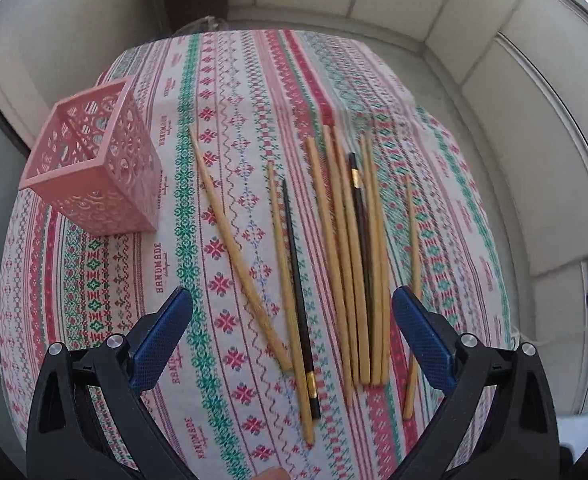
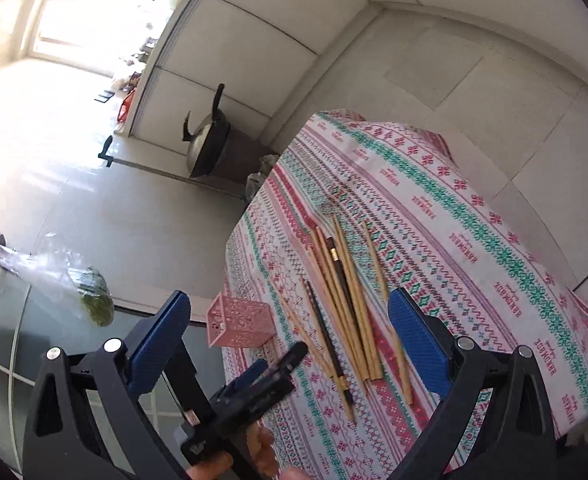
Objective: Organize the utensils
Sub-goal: 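Lower the left gripper onto the chopsticks and close on one chopstick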
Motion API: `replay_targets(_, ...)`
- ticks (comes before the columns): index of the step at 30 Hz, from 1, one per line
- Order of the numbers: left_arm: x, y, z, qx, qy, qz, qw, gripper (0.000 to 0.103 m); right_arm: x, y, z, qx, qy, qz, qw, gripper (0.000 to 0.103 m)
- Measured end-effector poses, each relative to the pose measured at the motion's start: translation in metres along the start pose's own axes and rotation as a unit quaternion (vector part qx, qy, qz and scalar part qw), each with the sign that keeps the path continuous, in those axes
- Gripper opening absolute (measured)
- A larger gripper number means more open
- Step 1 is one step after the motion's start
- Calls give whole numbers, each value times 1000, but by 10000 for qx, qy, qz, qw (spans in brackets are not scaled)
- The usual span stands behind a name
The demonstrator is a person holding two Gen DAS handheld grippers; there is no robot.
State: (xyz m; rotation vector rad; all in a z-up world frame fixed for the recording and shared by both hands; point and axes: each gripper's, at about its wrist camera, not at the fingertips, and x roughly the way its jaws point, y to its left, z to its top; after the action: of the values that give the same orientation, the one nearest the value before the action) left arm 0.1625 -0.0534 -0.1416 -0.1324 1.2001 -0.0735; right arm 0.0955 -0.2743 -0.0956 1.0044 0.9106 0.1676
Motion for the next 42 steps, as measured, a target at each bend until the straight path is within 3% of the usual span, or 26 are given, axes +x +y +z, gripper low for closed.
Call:
replay_targets(7,47,24,37,-1318,338,177,9905,79,12,-24,11,495,361,191,9979,96)
replay_targets(11,51,25,50,-1497,183,230,9883,73,13,-25,12,578,423,323,9969,96)
replay_targets(14,44,17,63,-1336,-10,253,9907,68,13,-24,14,552,428,325,9970,96)
replay_targets(17,39,7,77,-989,-37,226,9948,58,7,-28,19,496,173,31,9986,96)
replay_targets(20,46,-1,88,-624,178,345,9973,48,4,-39,24,755,76,-37,9971,96)
replay_targets(23,59,2,96,-684,418,340,9962,37,5,-42,25,863,122,1,9962,96)
replay_targets(29,81,-1,108,-659,774,142,9947,34,10,-39,26,822,275,50,9962,96)
replay_targets(33,97,-13,113,-372,838,394,9950,33,12,-43,26,867,301,22,9958,96)
replay_targets(35,101,-22,117,-83,725,622,9954,28,12,-44,27,888,293,-13,9956,96)
replay_targets(37,104,-30,122,118,714,744,9946,17,14,-45,27,884,317,-83,9955,96)
replay_targets(38,105,-36,126,151,738,719,9946,7,16,-46,27,885,342,-121,9954,96)
replay_targets(42,108,-56,129,524,659,710,9939,6,32,-49,31,886,468,-450,9939,96)
